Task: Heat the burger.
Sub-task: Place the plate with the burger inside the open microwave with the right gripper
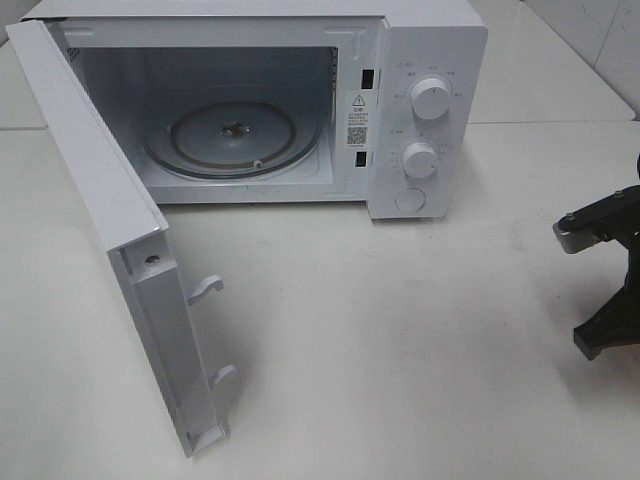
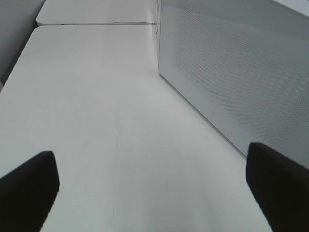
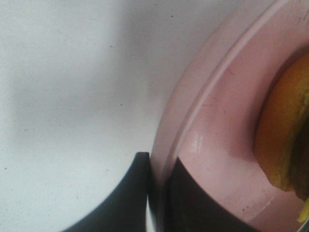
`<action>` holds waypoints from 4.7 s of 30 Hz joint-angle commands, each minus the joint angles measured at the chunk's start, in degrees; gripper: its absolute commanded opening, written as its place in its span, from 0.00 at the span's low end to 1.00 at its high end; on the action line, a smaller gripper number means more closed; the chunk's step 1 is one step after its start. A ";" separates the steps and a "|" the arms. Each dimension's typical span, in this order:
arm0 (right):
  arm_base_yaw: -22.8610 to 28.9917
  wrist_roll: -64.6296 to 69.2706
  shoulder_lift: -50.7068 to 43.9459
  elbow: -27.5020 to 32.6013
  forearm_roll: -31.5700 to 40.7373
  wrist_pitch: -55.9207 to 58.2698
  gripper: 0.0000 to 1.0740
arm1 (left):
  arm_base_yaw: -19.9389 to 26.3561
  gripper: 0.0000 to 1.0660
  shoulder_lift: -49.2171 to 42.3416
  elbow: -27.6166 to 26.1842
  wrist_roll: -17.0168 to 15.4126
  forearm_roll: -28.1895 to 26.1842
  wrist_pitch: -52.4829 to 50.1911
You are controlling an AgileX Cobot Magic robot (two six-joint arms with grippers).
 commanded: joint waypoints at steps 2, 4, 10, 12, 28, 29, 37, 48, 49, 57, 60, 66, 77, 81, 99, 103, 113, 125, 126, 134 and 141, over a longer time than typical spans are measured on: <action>2.41 2.01 -2.58 0.06 -5.16 5.21 0.00 | 0.23 0.97 -1.20 0.11 -0.29 -0.23 -0.34; 3.78 2.01 -3.72 0.06 -5.33 6.36 0.00 | 0.23 0.97 -1.20 0.11 -0.29 -0.23 -0.34; 7.05 1.89 -6.76 0.06 -7.10 9.51 0.00 | 0.23 0.97 -1.20 0.11 -0.29 -0.23 -0.34; 8.19 1.89 -7.79 0.06 -7.28 10.43 0.00 | 0.23 0.97 -1.20 0.11 -0.29 -0.23 -0.34; 21.43 0.69 -14.38 1.20 -8.54 17.99 0.00 | 0.23 0.97 -1.20 0.11 -0.29 -0.23 -0.34; 22.52 0.74 -14.78 1.38 -8.54 18.11 0.00 | 0.23 0.97 -1.20 0.11 -0.29 -0.23 -0.34; 31.68 1.38 -15.70 1.72 -8.37 21.08 0.00 | 0.23 0.97 -1.20 0.11 -0.29 -0.23 -0.34; 47.38 3.38 -15.70 1.72 -7.91 24.24 0.00 | 0.23 0.97 -1.20 0.11 -0.29 -0.23 -0.34; 47.38 3.38 -15.70 1.72 -7.91 24.24 0.00 | 0.23 0.97 -1.20 0.11 -0.29 -0.23 -0.34; 57.52 3.84 -15.70 1.72 -7.96 24.18 0.00 | 0.23 0.97 -1.20 0.11 -0.29 -0.23 -0.34; 60.28 3.44 -15.70 1.72 -8.08 24.06 0.00 | 0.23 0.97 -1.20 0.11 -0.29 -0.23 -0.34; 63.60 -1.49 -15.70 1.72 -9.17 21.43 0.01 | 0.23 0.97 -1.20 0.11 -0.29 -0.23 -0.34; 63.60 -13.58 -15.70 1.72 -14.84 11.92 0.01 | 0.23 0.97 -1.20 0.11 -0.29 -0.23 -0.34; 63.60 -19.42 -15.70 1.72 -15.18 8.88 0.01 | 0.23 0.97 -1.20 0.11 -0.29 -0.23 -0.34; 54.66 -40.28 -15.70 1.72 -17.13 -7.33 0.00 | 0.23 0.97 -1.20 0.11 -0.29 -0.23 -0.34; 48.24 -46.70 -15.70 1.72 -17.13 -13.92 0.00 | 0.23 0.97 -1.20 0.11 -0.29 -0.23 -0.34; 37.93 -58.96 -15.70 1.72 -16.79 -24.01 0.00 | 0.23 0.97 -1.20 0.11 -0.29 -0.23 -0.34; 29.79 -84.74 -13.29 1.60 0.46 -29.34 0.00 | 0.23 0.97 -1.20 0.11 -0.29 -0.23 -0.34; 29.11 -88.58 -12.78 1.60 4.41 -30.48 0.00 | 0.23 0.97 -1.20 0.11 -0.29 -0.23 -0.34; 25.50 -101.64 -10.77 1.60 15.36 -31.86 0.00 | 0.23 0.97 -1.20 0.11 -0.29 -0.23 -0.34; 24.06 -108.58 -9.97 -0.40 21.37 -31.91 0.00 | 0.23 0.97 -1.20 0.11 -0.29 -0.23 -0.34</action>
